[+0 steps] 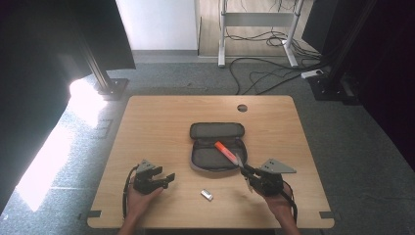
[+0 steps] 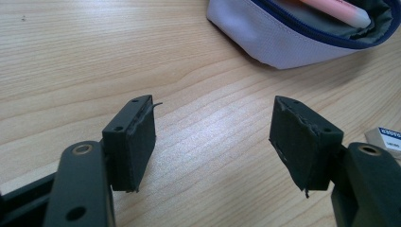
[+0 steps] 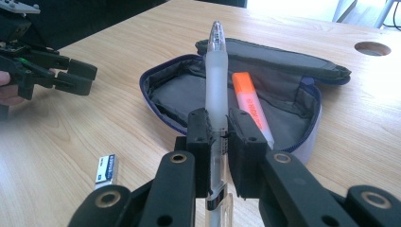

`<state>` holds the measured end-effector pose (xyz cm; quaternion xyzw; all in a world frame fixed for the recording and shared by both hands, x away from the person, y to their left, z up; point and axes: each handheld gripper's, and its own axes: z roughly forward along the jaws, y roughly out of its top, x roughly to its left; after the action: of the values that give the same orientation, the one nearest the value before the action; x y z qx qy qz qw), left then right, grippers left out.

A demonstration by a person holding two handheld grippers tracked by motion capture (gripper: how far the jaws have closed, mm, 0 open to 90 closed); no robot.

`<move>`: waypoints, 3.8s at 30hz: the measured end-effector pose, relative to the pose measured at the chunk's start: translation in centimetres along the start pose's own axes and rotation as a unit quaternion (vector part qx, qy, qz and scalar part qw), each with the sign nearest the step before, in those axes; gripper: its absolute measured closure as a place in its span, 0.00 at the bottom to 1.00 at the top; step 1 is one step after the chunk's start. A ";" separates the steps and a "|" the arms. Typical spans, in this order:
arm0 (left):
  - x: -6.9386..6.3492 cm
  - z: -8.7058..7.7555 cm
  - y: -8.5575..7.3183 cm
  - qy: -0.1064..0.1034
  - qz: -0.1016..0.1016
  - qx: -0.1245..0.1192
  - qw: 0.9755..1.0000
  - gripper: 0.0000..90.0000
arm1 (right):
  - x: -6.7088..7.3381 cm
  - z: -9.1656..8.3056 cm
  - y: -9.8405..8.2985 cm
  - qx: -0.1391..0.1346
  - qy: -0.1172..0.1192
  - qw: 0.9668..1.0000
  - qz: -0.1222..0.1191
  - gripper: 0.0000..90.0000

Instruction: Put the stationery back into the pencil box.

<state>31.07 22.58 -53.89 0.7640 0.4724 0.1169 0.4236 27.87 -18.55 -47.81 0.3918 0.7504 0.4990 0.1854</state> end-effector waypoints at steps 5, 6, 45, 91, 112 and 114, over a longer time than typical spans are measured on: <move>0.0 -0.1 0.0 0.000 0.000 -0.001 1.000 0.36 | -0.2 0.4 0.0 -0.002 -0.002 1.000 0.003 0.87; 0.0 -0.1 0.0 0.000 -0.001 -0.001 1.000 0.36 | -0.2 0.5 0.1 -0.004 -0.003 1.000 0.005 0.87; 0.2 0.0 -0.1 0.000 -0.007 0.000 1.000 0.36 | -0.6 3.5 2.5 -0.008 -0.001 1.000 0.007 0.87; 0.4 -0.1 -0.2 0.000 -0.007 0.003 1.000 0.36 | -0.9 7.7 5.0 0.006 0.003 1.000 0.003 0.87; 0.6 -0.3 -0.2 0.001 -0.010 -0.001 1.000 0.36 | -1.0 9.8 5.5 0.015 0.002 1.000 0.002 0.87; 0.6 -0.3 -0.2 0.000 -0.010 0.001 1.000 0.36 | -1.0 10.2 5.6 0.018 0.002 1.000 -0.001 0.87</move>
<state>31.11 23.26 -53.94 0.7596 0.4799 0.1126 0.4243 37.56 -12.14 -47.36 0.3933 0.7600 0.4858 0.1779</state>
